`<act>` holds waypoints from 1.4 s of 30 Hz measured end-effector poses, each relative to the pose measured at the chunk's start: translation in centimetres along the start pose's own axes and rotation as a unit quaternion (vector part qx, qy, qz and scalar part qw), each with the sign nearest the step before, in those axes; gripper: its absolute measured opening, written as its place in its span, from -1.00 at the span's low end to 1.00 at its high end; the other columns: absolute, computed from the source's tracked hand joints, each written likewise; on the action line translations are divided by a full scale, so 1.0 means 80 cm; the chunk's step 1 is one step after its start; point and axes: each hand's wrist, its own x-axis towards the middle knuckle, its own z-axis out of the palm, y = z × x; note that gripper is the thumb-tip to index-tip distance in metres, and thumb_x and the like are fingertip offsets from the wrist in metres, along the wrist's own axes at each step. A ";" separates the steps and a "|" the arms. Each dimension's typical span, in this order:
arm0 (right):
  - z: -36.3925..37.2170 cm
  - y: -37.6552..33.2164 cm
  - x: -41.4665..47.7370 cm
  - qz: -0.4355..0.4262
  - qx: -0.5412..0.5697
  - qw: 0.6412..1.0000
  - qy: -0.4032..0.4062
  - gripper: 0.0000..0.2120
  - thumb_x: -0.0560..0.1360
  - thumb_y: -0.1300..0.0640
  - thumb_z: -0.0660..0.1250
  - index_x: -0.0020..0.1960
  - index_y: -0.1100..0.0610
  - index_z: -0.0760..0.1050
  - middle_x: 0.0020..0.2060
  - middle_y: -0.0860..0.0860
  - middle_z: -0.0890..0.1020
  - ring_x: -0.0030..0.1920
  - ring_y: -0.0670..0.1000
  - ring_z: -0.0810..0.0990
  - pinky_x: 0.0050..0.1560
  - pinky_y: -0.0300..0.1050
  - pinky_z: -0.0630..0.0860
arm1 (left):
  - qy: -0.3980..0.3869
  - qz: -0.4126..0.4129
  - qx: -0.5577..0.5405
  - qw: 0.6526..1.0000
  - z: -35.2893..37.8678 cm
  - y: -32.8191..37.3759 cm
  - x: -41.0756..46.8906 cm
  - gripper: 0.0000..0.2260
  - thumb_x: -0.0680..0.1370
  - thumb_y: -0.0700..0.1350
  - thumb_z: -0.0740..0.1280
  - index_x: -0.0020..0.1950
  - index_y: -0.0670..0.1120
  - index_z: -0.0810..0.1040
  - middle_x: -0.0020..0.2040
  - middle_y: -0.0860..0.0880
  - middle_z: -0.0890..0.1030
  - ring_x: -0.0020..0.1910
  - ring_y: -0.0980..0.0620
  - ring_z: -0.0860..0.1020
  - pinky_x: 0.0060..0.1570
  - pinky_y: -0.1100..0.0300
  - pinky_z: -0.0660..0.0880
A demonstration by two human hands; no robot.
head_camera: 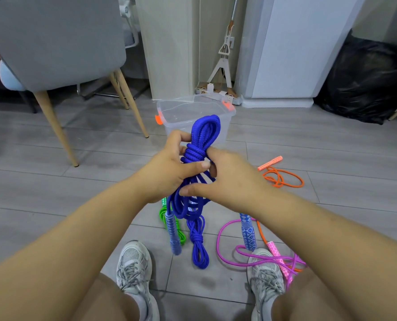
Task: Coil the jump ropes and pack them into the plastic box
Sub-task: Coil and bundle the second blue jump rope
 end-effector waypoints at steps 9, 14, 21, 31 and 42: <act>0.003 0.005 0.006 0.008 -0.040 0.999 -0.021 -0.80 0.34 0.01 0.37 -0.18 0.07 0.39 -0.37 -0.03 0.49 -0.33 0.01 0.47 -0.35 -0.09 0.41 | -0.030 -0.033 -0.014 0.999 -0.008 0.000 -0.004 -0.63 0.41 -0.24 0.45 0.09 0.02 0.39 -0.15 -0.06 0.63 -0.25 -0.02 0.64 -0.15 0.07 0.63; -0.008 0.007 0.005 0.008 -0.031 0.998 -0.045 -0.80 0.38 0.04 0.37 -0.29 0.03 0.35 -0.38 -0.01 0.51 -0.38 -0.01 0.43 -0.33 -0.09 0.40 | -0.103 -0.059 -0.008 0.993 -0.021 0.005 -0.006 -0.48 0.38 -0.34 0.46 0.22 0.03 0.40 0.05 -0.33 0.59 -0.11 -0.13 0.58 0.11 -0.10 0.51; -0.013 0.019 0.009 -0.003 -0.001 0.998 -0.064 -0.78 0.39 0.02 0.40 -0.17 0.16 0.47 -0.44 -0.07 0.44 -0.45 -0.09 0.36 -0.38 -0.21 0.32 | -0.133 -0.050 -0.010 0.990 -0.023 0.003 -0.005 -0.52 0.47 -0.39 0.35 0.22 0.09 0.36 -0.01 -0.26 0.64 -0.10 -0.10 0.60 0.07 -0.08 0.53; -0.016 0.030 0.012 -0.011 0.032 0.998 -0.059 -0.80 0.41 0.03 0.38 -0.10 0.17 0.52 -0.46 -0.08 0.41 -0.46 -0.13 0.33 -0.42 -0.31 0.30 | -0.106 -0.032 -0.003 0.994 -0.010 -0.009 -0.005 -0.60 0.53 -0.29 0.29 0.32 -0.03 0.32 -0.20 -0.09 0.61 -0.30 -0.07 0.58 -0.20 0.07 0.60; -0.015 0.031 0.011 -0.021 0.059 0.996 -0.058 -0.61 0.27 -0.07 0.51 0.01 0.01 0.49 -0.34 0.01 0.51 -0.40 -0.09 0.38 -0.31 -0.16 0.42 | -0.064 -0.013 -0.006 0.998 -0.006 -0.011 -0.004 -0.75 0.49 -0.24 0.36 0.10 0.03 0.52 -0.02 -0.16 0.60 -0.15 -0.04 0.60 -0.11 0.12 0.61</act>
